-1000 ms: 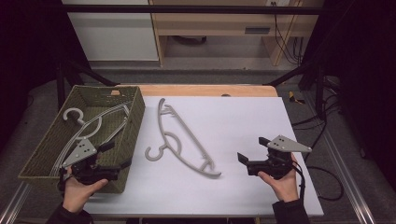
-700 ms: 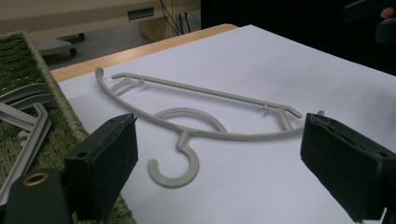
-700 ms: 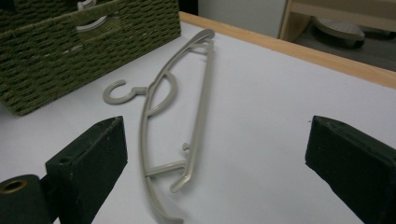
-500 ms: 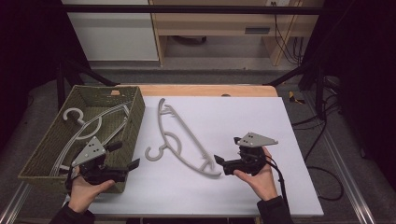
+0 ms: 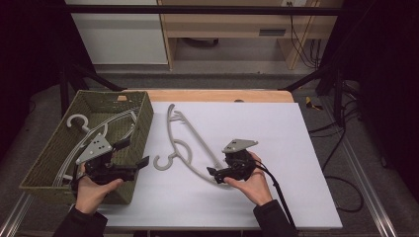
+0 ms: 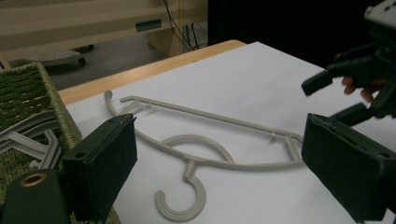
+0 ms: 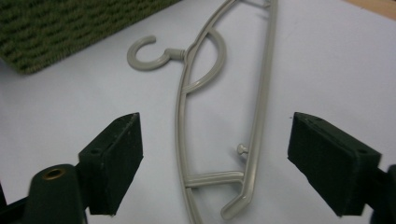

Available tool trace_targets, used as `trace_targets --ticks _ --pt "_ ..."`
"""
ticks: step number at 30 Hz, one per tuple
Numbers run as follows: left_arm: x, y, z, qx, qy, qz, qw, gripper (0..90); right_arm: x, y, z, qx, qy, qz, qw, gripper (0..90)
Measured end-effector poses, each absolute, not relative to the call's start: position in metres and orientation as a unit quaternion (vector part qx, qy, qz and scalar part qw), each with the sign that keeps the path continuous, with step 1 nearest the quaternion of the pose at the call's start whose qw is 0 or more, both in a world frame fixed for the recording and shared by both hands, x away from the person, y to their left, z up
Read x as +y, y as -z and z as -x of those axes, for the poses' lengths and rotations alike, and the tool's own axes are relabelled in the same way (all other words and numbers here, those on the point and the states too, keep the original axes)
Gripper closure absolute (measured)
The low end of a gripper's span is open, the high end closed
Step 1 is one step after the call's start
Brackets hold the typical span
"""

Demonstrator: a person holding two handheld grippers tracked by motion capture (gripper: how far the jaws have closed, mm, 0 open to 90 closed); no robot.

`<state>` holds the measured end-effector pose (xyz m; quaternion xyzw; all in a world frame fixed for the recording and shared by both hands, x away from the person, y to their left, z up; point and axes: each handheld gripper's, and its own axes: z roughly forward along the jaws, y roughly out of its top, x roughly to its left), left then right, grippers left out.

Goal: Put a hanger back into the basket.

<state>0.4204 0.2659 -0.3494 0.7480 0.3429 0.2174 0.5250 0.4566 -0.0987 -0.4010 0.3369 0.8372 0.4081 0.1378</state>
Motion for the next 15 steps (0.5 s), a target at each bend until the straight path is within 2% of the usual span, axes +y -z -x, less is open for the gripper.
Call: trace_targets --ticks 15 --pt "0.27 0.348 -0.415 0.337 -0.222 -0.751 0.522 10.2 -0.054 0.451 -0.474 0.891 -0.329 -0.301 0.084 51.3"
